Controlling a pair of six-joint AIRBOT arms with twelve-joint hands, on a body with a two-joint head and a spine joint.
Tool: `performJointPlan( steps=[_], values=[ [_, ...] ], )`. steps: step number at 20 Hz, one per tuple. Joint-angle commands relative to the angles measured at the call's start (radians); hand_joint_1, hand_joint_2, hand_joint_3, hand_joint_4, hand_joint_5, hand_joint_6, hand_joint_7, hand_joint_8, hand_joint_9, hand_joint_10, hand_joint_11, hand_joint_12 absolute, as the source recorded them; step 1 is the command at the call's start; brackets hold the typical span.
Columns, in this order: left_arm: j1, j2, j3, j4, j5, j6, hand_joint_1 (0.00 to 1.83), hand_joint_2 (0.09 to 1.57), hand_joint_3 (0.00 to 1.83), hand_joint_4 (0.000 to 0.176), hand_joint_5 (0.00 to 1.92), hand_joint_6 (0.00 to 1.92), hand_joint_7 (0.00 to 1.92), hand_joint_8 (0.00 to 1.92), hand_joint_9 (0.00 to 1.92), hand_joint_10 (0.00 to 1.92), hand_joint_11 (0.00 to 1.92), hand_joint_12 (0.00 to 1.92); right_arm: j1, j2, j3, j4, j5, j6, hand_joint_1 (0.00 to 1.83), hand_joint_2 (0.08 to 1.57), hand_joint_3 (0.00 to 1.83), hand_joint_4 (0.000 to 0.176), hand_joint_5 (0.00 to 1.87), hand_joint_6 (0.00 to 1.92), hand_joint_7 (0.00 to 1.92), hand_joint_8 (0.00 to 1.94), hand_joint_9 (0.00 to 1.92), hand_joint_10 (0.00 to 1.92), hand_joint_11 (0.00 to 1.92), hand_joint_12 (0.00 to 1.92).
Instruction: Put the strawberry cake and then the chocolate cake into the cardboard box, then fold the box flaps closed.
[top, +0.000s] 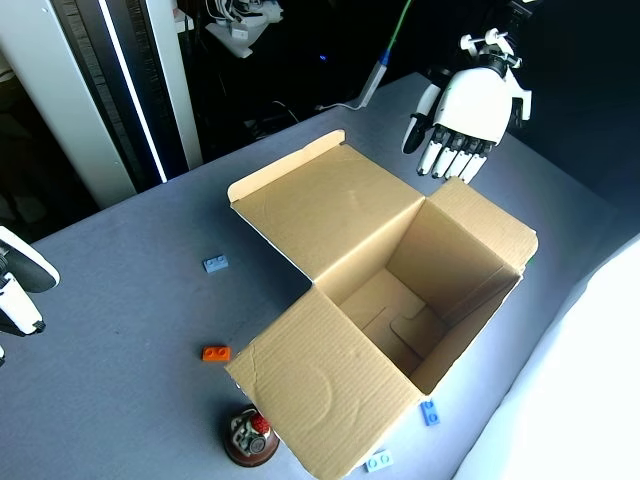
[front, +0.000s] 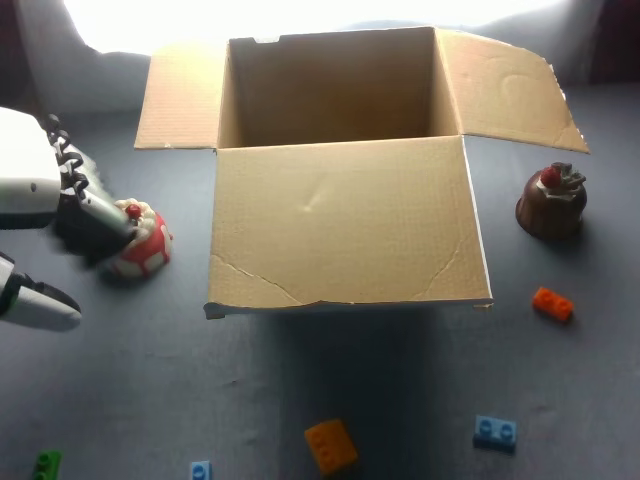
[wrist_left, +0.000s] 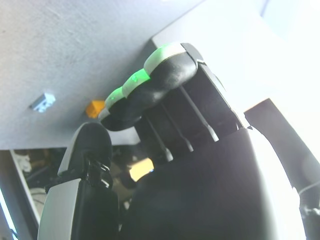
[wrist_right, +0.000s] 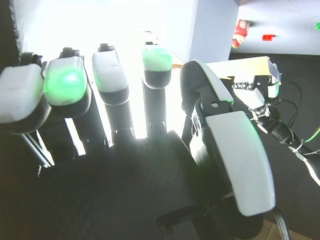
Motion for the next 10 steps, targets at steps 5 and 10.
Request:
performJointPlan(
  steps=[5,10],
  values=[
    [-0.007,0.004,0.006,-0.068,-0.025,0.001,0.25,1.13,0.00,0.014,0.15,0.00,0.21,0.00,0.24,0.00,0.00,0.82,0.011,0.012,0.005,0.018,0.116,-0.025,0.11,1.17,0.00,0.000,0.19,0.01,0.17,0.00,0.16,0.04,0.00,0.50],
    [-0.002,0.004,-0.025,-0.042,-0.025,-0.003,0.29,1.10,0.00,0.004,0.10,0.00,0.19,0.00,0.21,0.00,0.00,0.74,0.020,0.008,0.004,0.018,0.144,-0.029,0.14,1.15,0.00,0.000,0.15,0.00,0.18,0.01,0.17,0.02,0.00,0.52]
  ],
)
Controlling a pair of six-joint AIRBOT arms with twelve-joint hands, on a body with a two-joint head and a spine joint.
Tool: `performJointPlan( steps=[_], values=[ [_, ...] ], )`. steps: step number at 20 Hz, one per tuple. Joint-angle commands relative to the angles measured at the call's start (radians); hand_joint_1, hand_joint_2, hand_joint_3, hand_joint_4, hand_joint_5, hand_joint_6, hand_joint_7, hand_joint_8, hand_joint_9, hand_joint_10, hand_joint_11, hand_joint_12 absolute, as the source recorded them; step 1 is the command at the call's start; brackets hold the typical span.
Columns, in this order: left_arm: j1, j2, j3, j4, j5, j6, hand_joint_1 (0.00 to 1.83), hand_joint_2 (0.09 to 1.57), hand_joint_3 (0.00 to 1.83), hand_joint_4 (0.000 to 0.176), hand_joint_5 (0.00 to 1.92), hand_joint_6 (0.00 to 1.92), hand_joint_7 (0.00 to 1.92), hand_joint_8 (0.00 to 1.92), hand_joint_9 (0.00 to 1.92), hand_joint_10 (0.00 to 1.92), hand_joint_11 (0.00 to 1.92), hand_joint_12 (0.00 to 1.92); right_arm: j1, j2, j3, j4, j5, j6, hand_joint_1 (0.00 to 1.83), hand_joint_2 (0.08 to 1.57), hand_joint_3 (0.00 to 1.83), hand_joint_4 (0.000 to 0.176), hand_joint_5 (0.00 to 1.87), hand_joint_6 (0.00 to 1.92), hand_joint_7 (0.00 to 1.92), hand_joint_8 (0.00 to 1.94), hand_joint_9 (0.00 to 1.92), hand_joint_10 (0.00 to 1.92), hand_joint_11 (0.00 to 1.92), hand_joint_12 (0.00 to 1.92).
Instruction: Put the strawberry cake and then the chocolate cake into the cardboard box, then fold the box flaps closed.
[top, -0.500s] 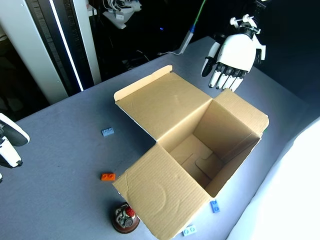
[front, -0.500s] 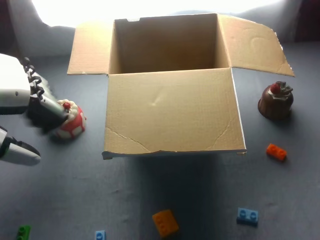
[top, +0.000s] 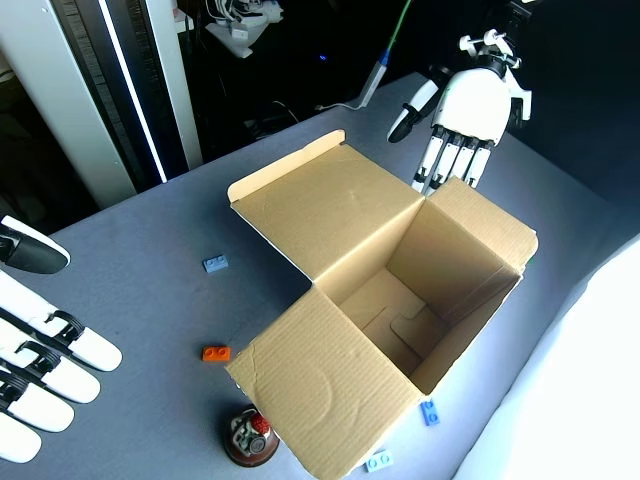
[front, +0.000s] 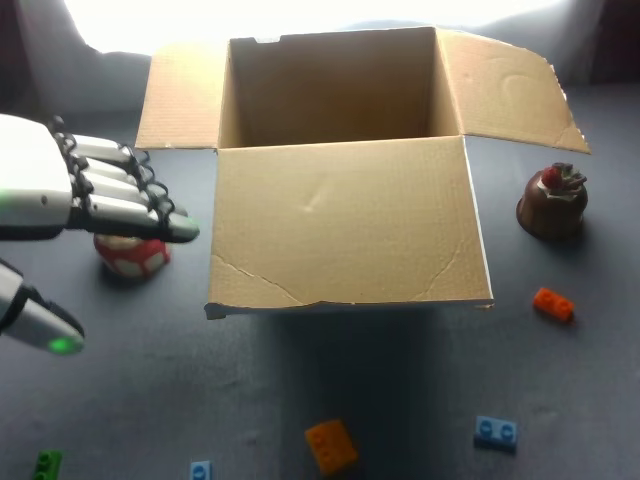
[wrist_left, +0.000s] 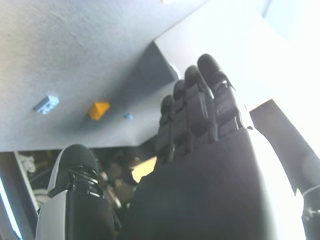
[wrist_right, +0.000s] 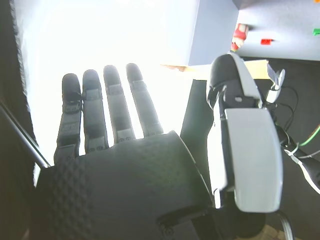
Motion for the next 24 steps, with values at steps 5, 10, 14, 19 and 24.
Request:
performJointPlan(
  steps=[5,10,14,19,24],
  values=[
    [-0.002,-0.012,0.001,-0.039,0.008,-0.001,0.67,1.01,0.00,0.028,0.05,0.00,0.14,0.00,0.16,0.00,0.00,0.67,0.017,0.008,0.004,0.018,0.125,-0.008,0.22,1.13,0.00,0.000,0.20,0.01,0.19,0.00,0.18,0.02,0.00,0.65],
    [-0.009,-0.070,0.059,-0.002,0.085,-0.030,1.12,0.98,0.00,0.046,0.01,0.00,0.07,0.00,0.10,0.00,0.00,0.52,0.013,0.008,0.004,0.018,0.125,-0.008,0.23,1.13,0.00,0.000,0.17,0.00,0.19,0.00,0.18,0.01,0.00,0.60],
    [-0.022,-0.119,0.099,0.022,0.141,-0.067,1.20,1.00,0.00,0.049,0.02,0.00,0.06,0.00,0.07,0.00,0.00,0.44,0.014,0.008,0.004,0.018,0.126,-0.007,0.31,1.12,0.00,0.000,0.20,0.01,0.22,0.00,0.20,0.01,0.00,0.55],
    [-0.025,-0.157,0.107,0.030,0.263,-0.005,1.23,0.99,0.00,0.047,0.03,0.00,0.06,0.00,0.09,0.01,0.00,0.49,0.017,0.007,0.003,0.018,0.126,-0.008,0.29,1.12,0.00,0.000,0.18,0.00,0.20,0.00,0.19,0.01,0.00,0.43],
    [-0.012,-0.200,0.156,0.025,0.262,-0.035,1.26,0.98,0.00,0.058,0.03,0.00,0.06,0.00,0.10,0.00,0.00,0.53,0.016,0.007,0.002,0.018,0.126,-0.008,0.27,1.12,0.00,0.000,0.15,0.00,0.18,0.00,0.17,0.00,0.00,0.39]
  ],
)
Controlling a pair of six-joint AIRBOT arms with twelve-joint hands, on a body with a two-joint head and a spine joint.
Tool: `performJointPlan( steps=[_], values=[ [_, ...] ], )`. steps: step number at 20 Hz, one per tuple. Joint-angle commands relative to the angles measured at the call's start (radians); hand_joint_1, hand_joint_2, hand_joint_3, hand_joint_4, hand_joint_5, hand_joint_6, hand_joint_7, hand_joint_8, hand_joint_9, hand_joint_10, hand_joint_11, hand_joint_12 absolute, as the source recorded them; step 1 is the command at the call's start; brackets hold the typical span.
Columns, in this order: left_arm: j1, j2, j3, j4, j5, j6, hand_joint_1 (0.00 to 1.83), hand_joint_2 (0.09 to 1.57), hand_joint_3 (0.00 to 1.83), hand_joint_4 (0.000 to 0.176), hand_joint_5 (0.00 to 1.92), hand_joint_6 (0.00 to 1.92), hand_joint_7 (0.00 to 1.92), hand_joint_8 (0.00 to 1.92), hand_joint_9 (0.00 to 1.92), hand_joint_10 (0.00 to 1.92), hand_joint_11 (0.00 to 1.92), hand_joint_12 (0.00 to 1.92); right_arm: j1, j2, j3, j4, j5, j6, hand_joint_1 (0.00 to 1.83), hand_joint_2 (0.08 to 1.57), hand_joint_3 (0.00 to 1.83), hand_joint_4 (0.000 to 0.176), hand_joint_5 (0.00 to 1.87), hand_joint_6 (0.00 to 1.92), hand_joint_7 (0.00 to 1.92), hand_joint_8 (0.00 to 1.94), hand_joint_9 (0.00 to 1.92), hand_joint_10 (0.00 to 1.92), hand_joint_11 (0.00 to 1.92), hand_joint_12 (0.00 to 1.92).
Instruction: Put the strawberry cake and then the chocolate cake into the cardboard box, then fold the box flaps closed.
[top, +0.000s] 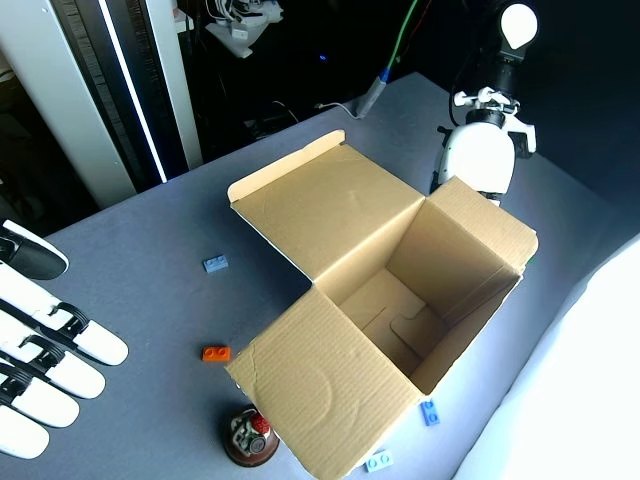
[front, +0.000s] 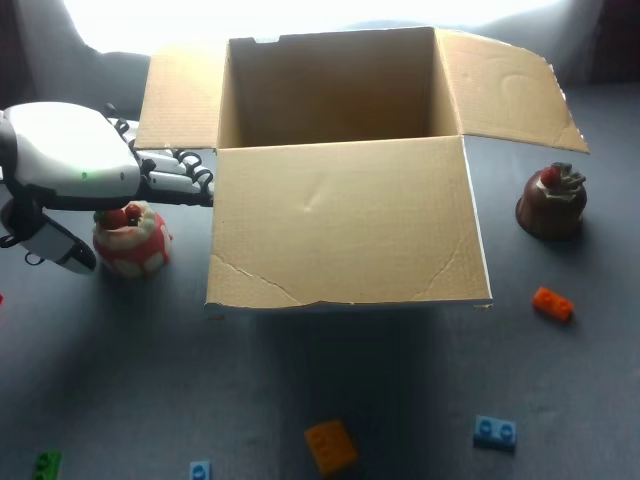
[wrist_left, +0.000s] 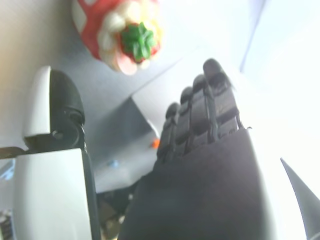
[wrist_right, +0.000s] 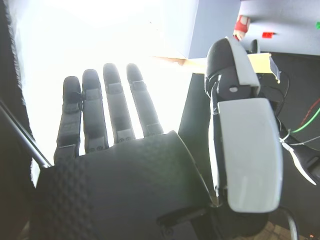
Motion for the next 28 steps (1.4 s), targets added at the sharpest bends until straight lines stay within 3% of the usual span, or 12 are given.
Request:
performJointPlan(
  steps=[1,5,9,14,22,25,28],
  values=[
    [-0.003,0.003,0.012,-0.045,0.002,-0.010,1.27,0.97,0.00,0.057,0.03,0.00,0.07,0.00,0.11,0.01,0.00,0.53,0.013,0.012,0.003,0.019,0.111,-0.004,0.27,1.12,0.00,0.000,0.14,0.00,0.18,0.00,0.18,0.00,0.00,0.43],
    [0.023,-0.025,0.063,-0.047,0.002,-0.042,1.30,0.94,0.00,0.051,0.04,0.00,0.05,0.00,0.07,0.00,0.00,0.50,0.012,0.012,0.002,0.019,0.110,-0.004,0.34,1.11,0.00,0.000,0.17,0.01,0.18,0.00,0.17,0.00,0.00,0.42],
    [0.044,-0.047,0.096,-0.054,0.010,-0.052,1.27,0.95,0.00,0.056,0.04,0.00,0.05,0.01,0.08,0.00,0.00,0.53,0.013,0.012,-0.003,0.018,0.109,-0.004,0.28,1.12,0.00,0.000,0.16,0.00,0.17,0.00,0.17,0.00,0.00,0.55],
    [0.061,-0.067,0.117,-0.055,0.034,-0.053,1.26,0.96,0.00,0.067,0.02,0.00,0.04,0.00,0.08,0.00,0.00,0.51,0.013,0.012,-0.011,0.018,0.109,-0.005,0.33,1.11,0.00,0.000,0.16,0.00,0.17,0.00,0.17,0.00,0.00,0.41],
    [0.082,-0.091,0.131,-0.050,0.057,-0.052,1.25,0.97,0.00,0.064,0.02,0.00,0.06,0.00,0.10,0.00,0.00,0.53,0.019,0.012,-0.023,0.018,0.103,-0.013,0.32,1.11,0.00,0.000,0.16,0.00,0.19,0.00,0.18,0.00,0.00,0.45],
    [0.090,-0.094,0.131,-0.050,0.058,-0.052,1.27,1.00,0.01,0.040,0.06,0.01,0.11,0.01,0.14,0.01,0.00,0.63,0.019,0.012,-0.024,0.018,0.103,-0.017,0.31,1.12,0.00,0.000,0.17,0.00,0.19,0.00,0.18,0.00,0.00,0.46],
    [0.102,-0.097,0.131,-0.050,0.061,-0.051,1.27,1.01,0.01,0.048,0.07,0.00,0.09,0.00,0.12,0.00,0.00,0.61,0.019,0.012,-0.026,0.018,0.100,-0.033,0.29,1.12,0.00,0.000,0.15,0.00,0.15,0.00,0.16,0.00,0.00,0.42]
  ],
)
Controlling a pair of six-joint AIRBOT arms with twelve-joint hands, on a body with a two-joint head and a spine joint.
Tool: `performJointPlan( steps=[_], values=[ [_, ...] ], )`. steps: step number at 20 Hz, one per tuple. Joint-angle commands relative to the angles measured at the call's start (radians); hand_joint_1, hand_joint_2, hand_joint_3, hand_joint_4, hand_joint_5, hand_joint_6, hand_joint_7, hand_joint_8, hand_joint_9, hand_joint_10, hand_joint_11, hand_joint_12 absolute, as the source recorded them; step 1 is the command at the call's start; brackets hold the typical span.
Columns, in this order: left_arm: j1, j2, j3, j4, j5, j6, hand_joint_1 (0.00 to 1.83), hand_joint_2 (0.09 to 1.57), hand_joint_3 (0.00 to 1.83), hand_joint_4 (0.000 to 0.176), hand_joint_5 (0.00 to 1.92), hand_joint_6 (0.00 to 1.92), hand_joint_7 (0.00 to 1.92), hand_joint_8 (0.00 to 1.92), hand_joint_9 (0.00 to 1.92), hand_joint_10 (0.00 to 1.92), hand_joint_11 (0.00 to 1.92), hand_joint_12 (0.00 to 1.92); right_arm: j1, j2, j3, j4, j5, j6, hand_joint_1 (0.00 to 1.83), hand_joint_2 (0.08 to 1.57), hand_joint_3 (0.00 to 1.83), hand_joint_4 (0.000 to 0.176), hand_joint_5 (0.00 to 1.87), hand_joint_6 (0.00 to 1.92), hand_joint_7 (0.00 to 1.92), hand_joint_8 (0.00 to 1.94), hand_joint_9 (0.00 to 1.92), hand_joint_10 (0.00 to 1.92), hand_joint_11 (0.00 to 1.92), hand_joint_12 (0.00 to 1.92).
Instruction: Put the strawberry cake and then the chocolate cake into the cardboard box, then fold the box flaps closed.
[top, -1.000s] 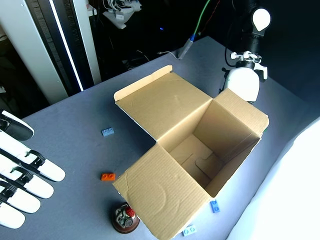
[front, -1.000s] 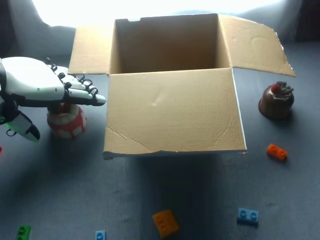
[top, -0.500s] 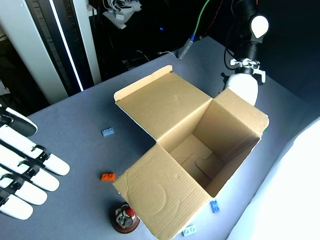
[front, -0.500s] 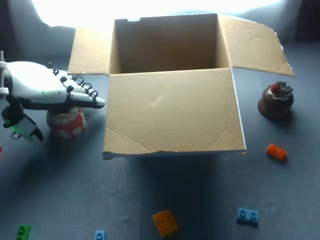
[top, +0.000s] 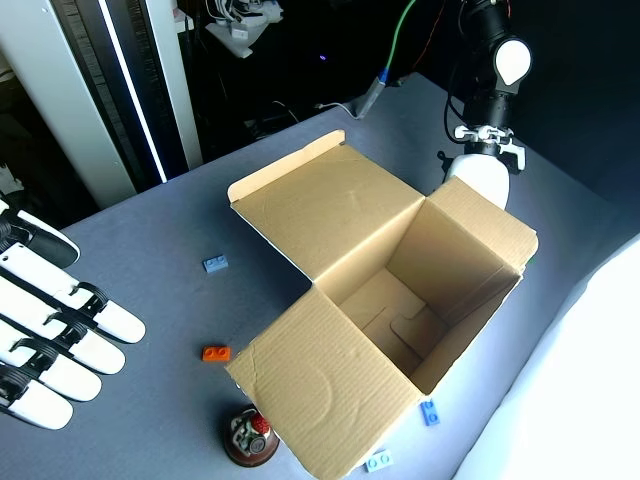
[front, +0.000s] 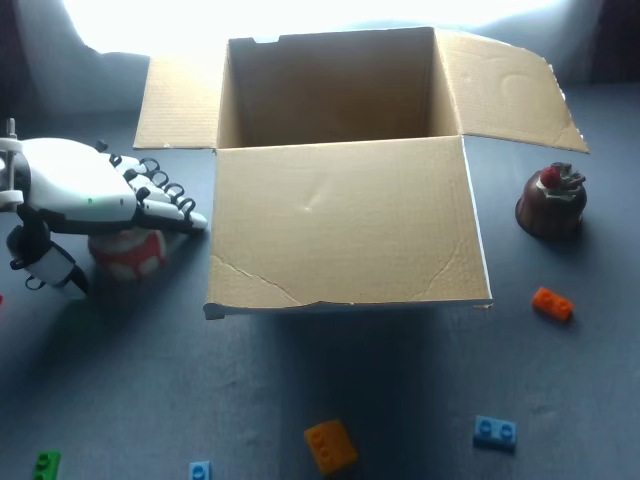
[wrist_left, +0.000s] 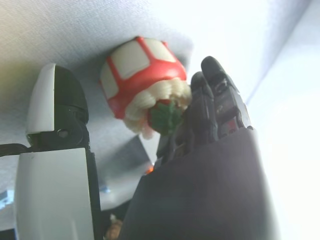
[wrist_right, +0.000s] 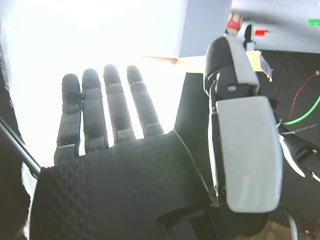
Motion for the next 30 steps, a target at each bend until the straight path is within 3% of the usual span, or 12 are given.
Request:
performJointPlan(
  steps=[1,5,7,9,10,11,12,13,16,26,28,30],
  values=[
    [0.001,0.002,0.006,-0.036,0.007,0.004,1.29,0.99,0.00,0.048,0.08,0.01,0.07,0.00,0.11,0.00,0.00,0.67,0.012,0.014,0.001,0.017,0.108,-0.006,0.27,1.13,0.00,0.000,0.16,0.00,0.14,0.00,0.15,0.00,0.00,0.40],
    [0.005,-0.002,0.009,-0.036,0.009,0.006,1.29,0.99,0.00,0.065,0.11,0.01,0.13,0.01,0.18,0.02,0.00,0.79,0.012,0.015,0.002,0.018,0.110,-0.006,0.27,1.12,0.00,0.000,0.18,0.01,0.16,0.01,0.17,0.01,0.00,0.44],
    [0.005,-0.003,0.009,-0.036,0.010,0.006,1.30,0.98,0.00,0.086,0.23,0.02,0.30,0.02,0.43,0.08,0.04,1.15,0.012,0.015,0.002,0.018,0.110,-0.006,0.28,1.12,0.00,0.000,0.19,0.01,0.16,0.00,0.17,0.01,0.00,0.40],
    [0.005,-0.004,0.009,-0.036,0.011,0.006,1.29,1.01,0.00,0.074,0.42,0.03,0.47,0.04,0.57,0.23,0.16,1.30,0.012,0.015,0.002,0.018,0.110,-0.006,0.27,1.12,0.00,0.000,0.20,0.01,0.15,0.00,0.17,0.00,0.00,0.42],
    [0.005,-0.005,0.009,-0.036,0.011,0.006,1.29,0.99,0.00,0.043,0.60,0.09,0.56,0.22,0.50,0.81,0.25,1.43,0.012,0.015,0.002,0.018,0.110,-0.006,0.27,1.12,0.00,0.000,0.19,0.00,0.16,0.00,0.17,0.00,0.00,0.43],
    [0.005,-0.005,0.008,-0.036,0.011,0.006,1.30,1.01,0.01,0.022,0.63,0.41,0.41,0.95,0.42,1.31,0.29,1.64,0.012,0.015,0.002,0.018,0.110,-0.006,0.27,1.12,0.00,0.000,0.18,0.00,0.16,0.00,0.16,0.00,0.00,0.47],
    [0.005,-0.005,0.008,-0.036,0.011,0.006,1.17,1.23,0.00,0.000,0.69,1.14,0.60,1.49,0.43,1.59,0.34,1.86,0.012,0.015,0.002,0.018,0.110,-0.006,0.25,1.12,0.00,0.000,0.18,0.00,0.15,0.00,0.15,0.00,0.00,0.43],
    [0.006,-0.005,0.007,-0.036,0.011,0.006,1.13,1.29,0.00,0.000,0.69,1.34,0.59,1.67,0.45,1.78,0.38,1.91,0.012,0.015,0.002,0.018,0.110,-0.006,0.25,1.12,0.00,0.000,0.18,0.00,0.15,0.00,0.16,0.00,0.00,0.47],
    [0.012,-0.005,0.005,-0.036,0.010,0.006,1.31,1.30,0.02,0.000,0.65,1.34,0.59,1.73,0.57,1.78,0.43,1.92,0.012,0.015,0.002,0.018,0.110,-0.006,0.25,1.13,0.00,0.000,0.16,0.00,0.15,0.00,0.15,0.00,0.00,0.40],
    [-0.018,0.002,0.014,-0.047,-0.029,-0.008,1.30,1.28,0.04,0.000,0.68,1.37,0.60,1.67,0.58,1.76,0.49,1.92,0.012,0.015,0.001,0.018,0.112,-0.006,0.23,1.13,0.00,0.000,0.16,0.00,0.13,0.00,0.15,0.00,0.00,0.52],
    [-0.040,0.006,0.020,-0.056,-0.035,-0.008,1.31,1.14,0.34,0.000,0.66,1.41,0.62,1.69,0.61,1.79,0.51,1.92,0.012,0.015,0.001,0.018,0.113,-0.006,0.24,1.12,0.00,0.000,0.18,0.01,0.15,0.01,0.16,0.01,0.00,0.52],
    [-0.063,0.013,0.024,-0.059,-0.043,-0.008,1.30,1.11,0.42,0.000,0.65,1.48,0.61,1.71,0.59,1.79,0.49,1.92,0.012,0.015,0.001,0.018,0.113,-0.006,0.26,1.12,0.00,0.000,0.18,0.01,0.15,0.00,0.16,0.00,0.00,0.50]
  ],
)
